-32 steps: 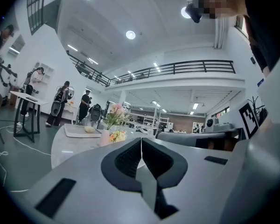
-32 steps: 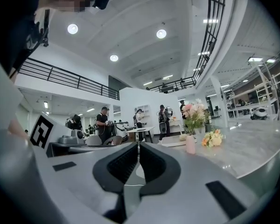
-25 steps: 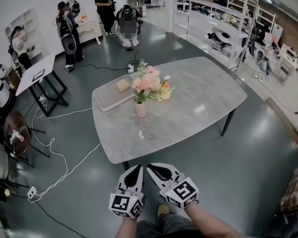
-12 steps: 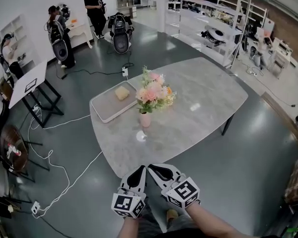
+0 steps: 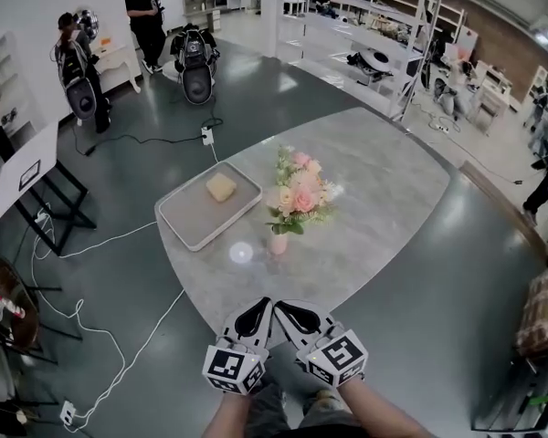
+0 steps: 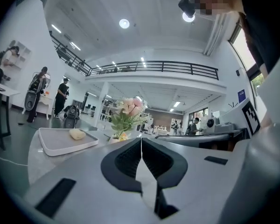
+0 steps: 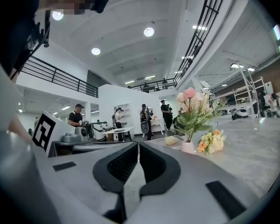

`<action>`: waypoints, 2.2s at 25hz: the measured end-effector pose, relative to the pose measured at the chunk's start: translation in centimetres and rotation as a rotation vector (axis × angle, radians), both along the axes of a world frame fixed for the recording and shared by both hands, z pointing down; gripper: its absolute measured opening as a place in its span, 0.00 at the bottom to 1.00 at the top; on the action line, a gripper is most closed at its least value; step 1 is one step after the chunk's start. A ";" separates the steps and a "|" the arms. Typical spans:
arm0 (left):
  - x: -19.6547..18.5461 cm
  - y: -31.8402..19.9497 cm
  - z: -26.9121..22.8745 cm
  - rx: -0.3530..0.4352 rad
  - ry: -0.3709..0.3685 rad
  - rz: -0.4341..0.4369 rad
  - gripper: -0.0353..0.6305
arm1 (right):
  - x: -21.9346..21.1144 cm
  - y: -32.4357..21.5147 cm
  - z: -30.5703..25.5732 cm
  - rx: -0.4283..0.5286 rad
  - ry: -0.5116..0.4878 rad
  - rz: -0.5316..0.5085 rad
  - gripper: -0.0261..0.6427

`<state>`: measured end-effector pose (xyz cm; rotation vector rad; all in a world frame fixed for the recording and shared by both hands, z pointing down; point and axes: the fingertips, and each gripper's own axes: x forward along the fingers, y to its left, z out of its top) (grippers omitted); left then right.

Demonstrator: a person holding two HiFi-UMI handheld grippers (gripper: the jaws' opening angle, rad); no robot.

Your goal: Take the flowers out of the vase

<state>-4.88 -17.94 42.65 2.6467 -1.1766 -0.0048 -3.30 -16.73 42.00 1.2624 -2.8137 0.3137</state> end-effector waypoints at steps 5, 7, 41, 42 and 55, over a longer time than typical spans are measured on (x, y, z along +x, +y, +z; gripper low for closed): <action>-0.5 -2.0 0.8 -0.019 0.001 0.091 0.08 | -0.6 -2.1 0.8 -0.019 0.008 0.091 0.08; -0.3 -2.5 1.0 -0.021 0.003 0.127 0.08 | -0.4 -2.5 1.1 -0.023 0.009 0.127 0.08; 0.5 -10.3 6.1 0.035 -0.009 0.256 0.08 | 0.5 -10.4 4.6 0.043 0.008 0.384 0.08; 0.6 -10.6 6.4 0.035 -0.022 0.251 0.08 | 0.9 -10.8 4.9 0.048 0.008 0.397 0.08; 2.3 -13.1 7.9 0.017 0.033 0.226 0.08 | 3.6 -14.7 5.8 0.077 -0.019 0.482 0.18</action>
